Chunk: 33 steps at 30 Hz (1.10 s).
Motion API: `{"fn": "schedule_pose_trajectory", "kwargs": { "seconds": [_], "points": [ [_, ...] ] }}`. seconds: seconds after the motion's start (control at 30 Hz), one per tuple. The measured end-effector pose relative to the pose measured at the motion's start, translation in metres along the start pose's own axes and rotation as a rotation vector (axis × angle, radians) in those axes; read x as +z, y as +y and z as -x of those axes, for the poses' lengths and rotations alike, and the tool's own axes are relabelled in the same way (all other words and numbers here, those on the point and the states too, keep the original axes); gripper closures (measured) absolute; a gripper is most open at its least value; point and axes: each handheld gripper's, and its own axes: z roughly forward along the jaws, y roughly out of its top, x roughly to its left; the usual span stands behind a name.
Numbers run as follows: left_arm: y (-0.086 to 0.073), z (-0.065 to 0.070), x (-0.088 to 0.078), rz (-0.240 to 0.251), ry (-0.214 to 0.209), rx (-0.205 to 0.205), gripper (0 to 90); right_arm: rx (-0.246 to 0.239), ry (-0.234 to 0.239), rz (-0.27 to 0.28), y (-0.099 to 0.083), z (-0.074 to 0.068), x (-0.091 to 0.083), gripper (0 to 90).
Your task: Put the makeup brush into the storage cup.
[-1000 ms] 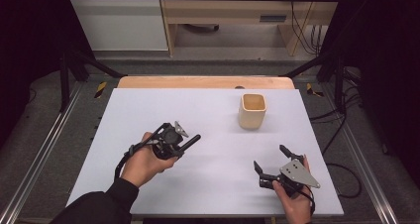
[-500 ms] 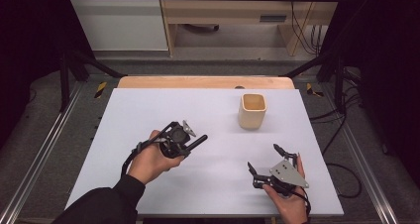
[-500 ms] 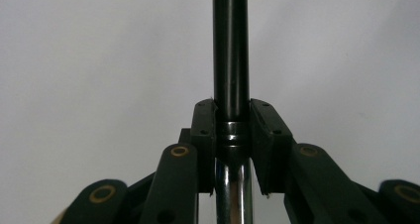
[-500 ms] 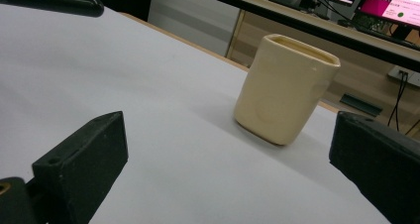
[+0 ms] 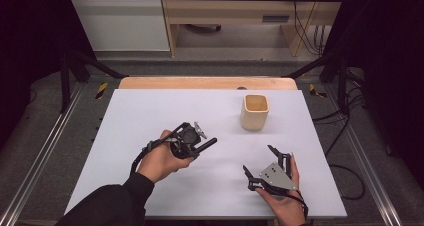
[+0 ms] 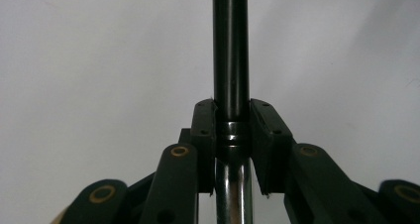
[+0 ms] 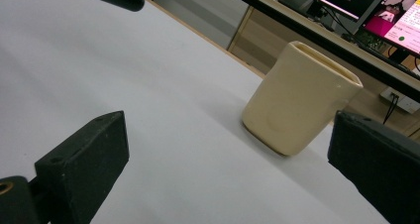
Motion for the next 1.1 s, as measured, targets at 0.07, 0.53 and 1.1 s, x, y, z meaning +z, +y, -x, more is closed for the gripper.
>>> {"fn": "schedule_pose_trajectory", "kwargs": {
  "seconds": [0.07, 0.53, 1.1],
  "points": [
    [0.003, -0.001, 0.0, 0.003, -0.003, 0.004, 73.5, -0.019, -0.002, -0.01, 0.002, -0.001, 0.002, 2.6],
    [0.023, -0.004, 0.004, -0.001, -0.031, 0.041, 73.5, -0.25, 0.039, -0.033, 0.03, 0.003, 0.017, 2.8],
    [0.033, -0.006, 0.01, -0.025, -0.058, 0.06, 73.5, -0.45, 0.076, -0.054, 0.044, -0.012, 0.033, 3.3]
  ]
}}
